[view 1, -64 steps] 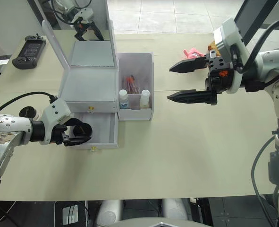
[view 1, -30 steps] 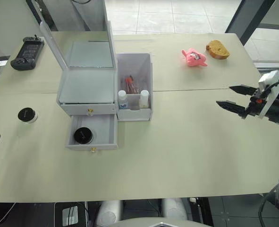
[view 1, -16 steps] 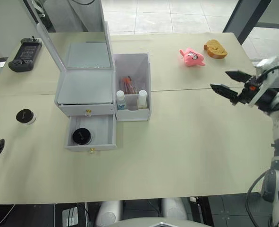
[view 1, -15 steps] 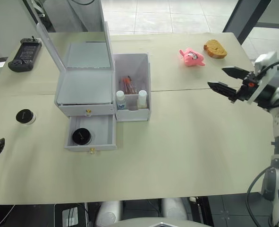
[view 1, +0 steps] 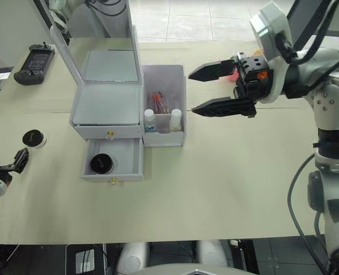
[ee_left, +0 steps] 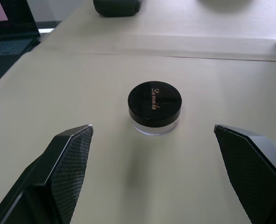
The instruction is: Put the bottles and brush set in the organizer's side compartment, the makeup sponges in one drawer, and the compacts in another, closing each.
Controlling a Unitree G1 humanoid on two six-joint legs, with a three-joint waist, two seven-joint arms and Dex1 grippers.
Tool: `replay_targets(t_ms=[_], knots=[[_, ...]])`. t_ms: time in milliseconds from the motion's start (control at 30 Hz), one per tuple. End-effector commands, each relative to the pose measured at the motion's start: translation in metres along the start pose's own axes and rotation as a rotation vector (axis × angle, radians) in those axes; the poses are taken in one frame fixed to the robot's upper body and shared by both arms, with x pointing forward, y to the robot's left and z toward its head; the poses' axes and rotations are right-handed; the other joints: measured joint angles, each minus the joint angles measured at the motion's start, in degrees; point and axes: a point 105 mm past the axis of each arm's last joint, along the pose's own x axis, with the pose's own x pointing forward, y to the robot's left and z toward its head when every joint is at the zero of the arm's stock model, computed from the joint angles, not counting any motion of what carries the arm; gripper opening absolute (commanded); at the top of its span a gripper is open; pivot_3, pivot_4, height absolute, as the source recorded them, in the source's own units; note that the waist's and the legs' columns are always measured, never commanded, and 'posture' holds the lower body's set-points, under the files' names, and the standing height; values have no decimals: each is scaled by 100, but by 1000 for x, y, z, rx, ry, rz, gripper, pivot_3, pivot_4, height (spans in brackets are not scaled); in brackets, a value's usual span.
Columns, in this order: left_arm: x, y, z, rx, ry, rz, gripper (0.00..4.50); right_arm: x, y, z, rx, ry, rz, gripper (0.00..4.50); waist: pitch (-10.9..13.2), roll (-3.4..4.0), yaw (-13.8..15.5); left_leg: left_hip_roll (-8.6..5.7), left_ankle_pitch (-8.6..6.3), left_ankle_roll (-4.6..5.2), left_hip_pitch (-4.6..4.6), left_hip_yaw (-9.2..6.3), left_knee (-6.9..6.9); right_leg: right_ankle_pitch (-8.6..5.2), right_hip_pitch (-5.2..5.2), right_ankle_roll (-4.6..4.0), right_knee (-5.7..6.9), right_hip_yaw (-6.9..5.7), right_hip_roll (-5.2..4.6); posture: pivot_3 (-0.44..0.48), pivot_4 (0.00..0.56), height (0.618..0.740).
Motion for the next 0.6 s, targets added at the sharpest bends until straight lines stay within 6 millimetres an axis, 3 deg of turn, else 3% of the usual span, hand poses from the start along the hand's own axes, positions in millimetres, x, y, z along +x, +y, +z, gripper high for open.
replay_targets(t_ms=[33,300,600], knots=[[14,5,4,-19,12,59,4470,-3,4,22,-80,-17,-7,4500,0,-1,10,0,0,-1,-1,0,0,0,0,0,0,-1,0,0,150,740],[54,5,7,-45,51,73,4470,-7,-4,27,-142,28,-143,4500,-2,-4,-46,-2,4,-7,-1,-2,0,0,-5,0,4,-2,0,0,150,740],[90,1,10,-57,106,66,4470,-16,-6,12,-224,138,-243,4500,-3,-9,-63,-4,32,-56,-4,-3,-1,0,-7,1,9,-3,0,0,150,740]])
